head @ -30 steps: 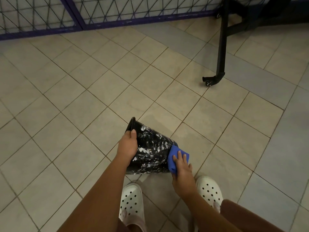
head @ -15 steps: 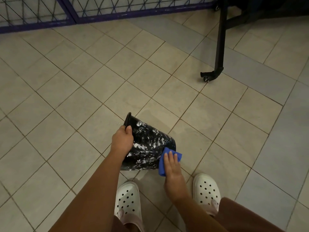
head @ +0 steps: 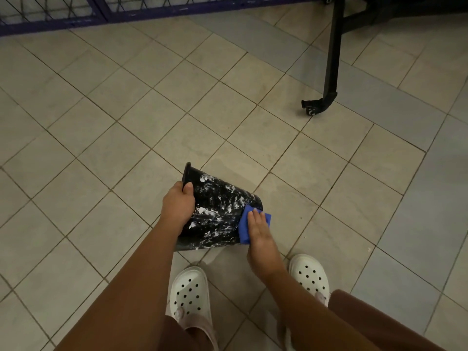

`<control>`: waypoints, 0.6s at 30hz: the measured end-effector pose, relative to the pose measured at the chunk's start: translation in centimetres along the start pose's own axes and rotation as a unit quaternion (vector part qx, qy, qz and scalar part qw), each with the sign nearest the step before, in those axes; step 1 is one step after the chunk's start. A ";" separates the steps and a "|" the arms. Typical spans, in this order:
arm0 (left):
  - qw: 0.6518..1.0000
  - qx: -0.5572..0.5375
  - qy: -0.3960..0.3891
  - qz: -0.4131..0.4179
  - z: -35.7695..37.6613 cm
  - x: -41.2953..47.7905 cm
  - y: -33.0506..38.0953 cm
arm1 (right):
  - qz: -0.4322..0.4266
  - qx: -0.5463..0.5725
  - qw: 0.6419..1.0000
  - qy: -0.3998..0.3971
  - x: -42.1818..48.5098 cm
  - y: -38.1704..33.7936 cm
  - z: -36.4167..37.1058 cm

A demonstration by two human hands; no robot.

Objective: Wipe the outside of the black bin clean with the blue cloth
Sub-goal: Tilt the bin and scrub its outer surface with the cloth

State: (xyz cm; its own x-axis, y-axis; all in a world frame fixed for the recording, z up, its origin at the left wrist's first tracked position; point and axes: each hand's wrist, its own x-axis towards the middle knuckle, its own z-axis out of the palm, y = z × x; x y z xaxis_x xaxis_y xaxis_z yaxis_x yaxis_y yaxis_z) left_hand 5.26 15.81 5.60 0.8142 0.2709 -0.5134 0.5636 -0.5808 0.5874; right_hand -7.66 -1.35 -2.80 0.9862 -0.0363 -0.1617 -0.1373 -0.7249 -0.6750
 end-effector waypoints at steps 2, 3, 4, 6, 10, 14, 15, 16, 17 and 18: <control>1.000 -0.014 0.009 -0.001 0.0 -0.1 -0.1 | 0.033 0.027 0.999 -0.015 1.5 0.4 -0.8; 1.000 -0.015 0.015 -0.003 0.0 -0.2 -0.2 | 0.052 0.036 0.998 -0.019 1.7 0.8 -1.0; 1.000 -0.013 0.020 -0.004 0.0 -0.3 -0.2 | 0.071 0.040 0.997 -0.020 1.6 1.1 -1.2; 1.000 -0.001 0.022 0.002 -0.1 -0.2 -0.1 | 0.081 0.040 0.996 -0.013 0.5 1.2 -1.1; 1.000 0.008 0.004 0.019 -0.4 0.2 0.0 | -0.007 0.010 1.000 -0.007 0.2 0.6 -0.6; 1.000 -0.019 0.011 0.019 -0.2 0.1 -0.1 | 0.015 0.023 0.999 -0.036 3.2 0.4 -1.9; 1.000 -0.015 0.016 0.022 -0.1 0.0 0.0 | 0.041 0.031 0.998 -0.038 3.5 0.6 -2.1; 0.999 -0.007 0.022 0.027 -0.1 -0.1 0.1 | 0.069 0.039 0.996 -0.037 3.5 0.7 -2.2; 0.999 0.001 0.027 0.032 -0.1 -0.2 0.2 | 0.094 0.044 0.994 -0.035 3.1 0.7 -2.2; 0.999 0.008 0.031 0.037 -0.1 -0.2 0.3 | 0.108 0.044 0.993 -0.031 2.6 0.5 -2.0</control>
State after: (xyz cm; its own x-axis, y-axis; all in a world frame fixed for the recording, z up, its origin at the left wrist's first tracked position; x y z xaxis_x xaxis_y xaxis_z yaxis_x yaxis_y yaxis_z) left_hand 5.26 15.63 5.95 0.8606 0.2733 -0.4297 0.5002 -0.6122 0.6124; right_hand -4.98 -3.21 -2.13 0.9259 -0.1401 -0.3508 -0.3546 -0.6424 -0.6793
